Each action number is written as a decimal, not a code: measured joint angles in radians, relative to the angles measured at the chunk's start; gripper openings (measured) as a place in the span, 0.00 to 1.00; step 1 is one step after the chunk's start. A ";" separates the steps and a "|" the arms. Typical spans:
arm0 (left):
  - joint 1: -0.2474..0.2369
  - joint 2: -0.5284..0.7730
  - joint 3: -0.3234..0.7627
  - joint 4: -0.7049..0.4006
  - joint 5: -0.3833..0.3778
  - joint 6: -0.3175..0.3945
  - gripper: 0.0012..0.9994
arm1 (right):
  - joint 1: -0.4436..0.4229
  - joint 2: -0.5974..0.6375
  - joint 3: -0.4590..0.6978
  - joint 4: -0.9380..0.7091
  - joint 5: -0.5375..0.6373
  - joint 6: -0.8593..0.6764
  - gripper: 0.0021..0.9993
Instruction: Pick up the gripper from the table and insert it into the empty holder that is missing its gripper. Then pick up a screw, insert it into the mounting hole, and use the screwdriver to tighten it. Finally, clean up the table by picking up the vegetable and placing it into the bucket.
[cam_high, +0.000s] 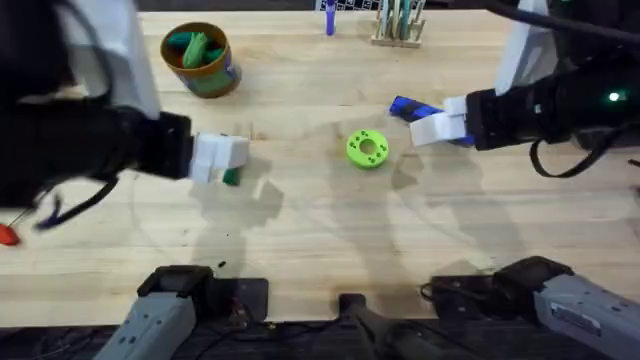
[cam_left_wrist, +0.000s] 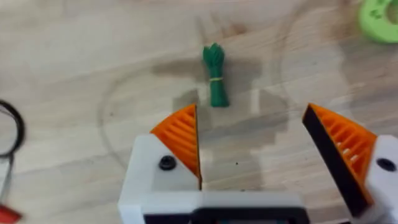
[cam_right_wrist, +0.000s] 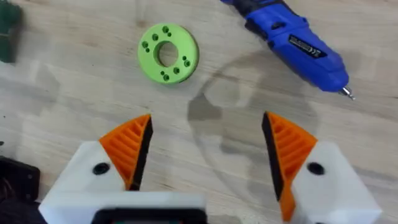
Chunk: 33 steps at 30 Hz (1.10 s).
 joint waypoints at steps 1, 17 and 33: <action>-0.004 0.046 0.000 -0.001 -0.020 -0.025 0.99 | 0.000 0.000 0.000 -0.001 0.000 0.000 0.99; -0.009 0.644 0.000 0.079 -0.111 -0.217 0.99 | 0.000 0.000 0.000 -0.008 0.000 0.000 0.99; -0.009 0.807 0.000 0.169 -0.107 -0.224 0.65 | 0.000 0.000 -0.001 -0.007 0.000 0.000 0.99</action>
